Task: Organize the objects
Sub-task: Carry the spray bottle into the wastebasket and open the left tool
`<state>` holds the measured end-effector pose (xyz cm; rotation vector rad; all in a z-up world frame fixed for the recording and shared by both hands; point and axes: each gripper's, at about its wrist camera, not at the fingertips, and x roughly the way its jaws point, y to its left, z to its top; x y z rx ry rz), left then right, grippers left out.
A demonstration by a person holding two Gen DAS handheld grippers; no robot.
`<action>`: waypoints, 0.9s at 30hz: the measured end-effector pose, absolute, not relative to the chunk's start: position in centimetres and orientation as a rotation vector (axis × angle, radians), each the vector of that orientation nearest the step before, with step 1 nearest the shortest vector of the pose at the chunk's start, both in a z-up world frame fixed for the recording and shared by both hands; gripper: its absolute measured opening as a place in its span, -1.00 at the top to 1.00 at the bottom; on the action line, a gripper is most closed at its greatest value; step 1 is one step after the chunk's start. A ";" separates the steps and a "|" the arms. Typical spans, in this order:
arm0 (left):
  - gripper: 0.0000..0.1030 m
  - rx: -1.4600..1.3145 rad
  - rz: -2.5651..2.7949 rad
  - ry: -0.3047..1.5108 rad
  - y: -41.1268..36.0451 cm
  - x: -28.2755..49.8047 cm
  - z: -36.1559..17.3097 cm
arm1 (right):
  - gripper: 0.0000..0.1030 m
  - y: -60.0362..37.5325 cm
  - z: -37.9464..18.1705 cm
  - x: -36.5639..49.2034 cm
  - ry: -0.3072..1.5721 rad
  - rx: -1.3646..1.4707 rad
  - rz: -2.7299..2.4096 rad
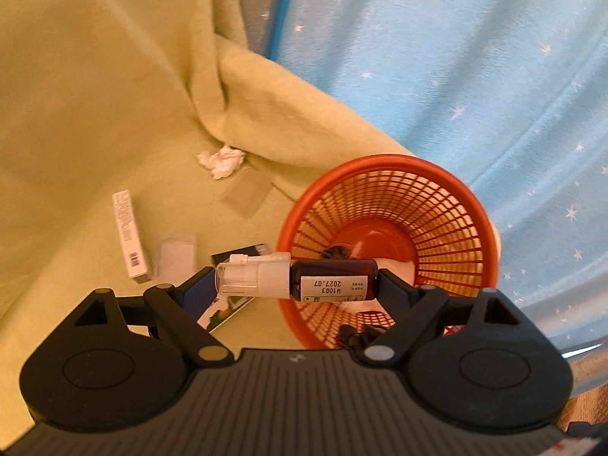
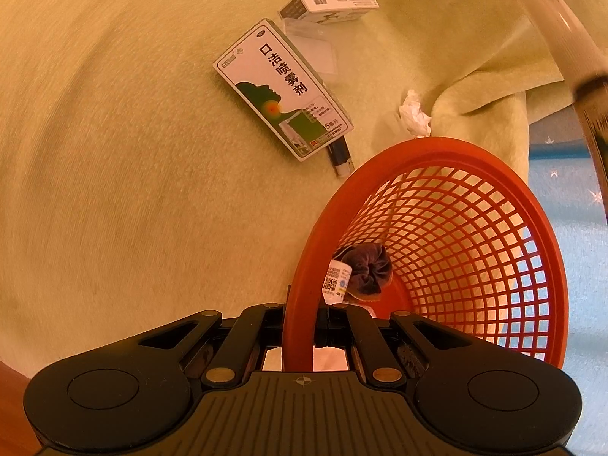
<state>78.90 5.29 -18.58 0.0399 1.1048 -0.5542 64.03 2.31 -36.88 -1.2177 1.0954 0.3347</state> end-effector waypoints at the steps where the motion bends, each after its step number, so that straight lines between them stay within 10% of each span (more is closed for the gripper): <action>1: -0.68 0.043 -0.562 1.104 5.0 78.9 -18.6 | 0.99 2.3 -36.8 64.1 1.095 -1.215 0.334; 27: -0.68 0.095 -0.646 1.098 -0.1 78.6 -18.9 | 0.99 1.9 -36.6 63.8 1.089 -1.188 0.330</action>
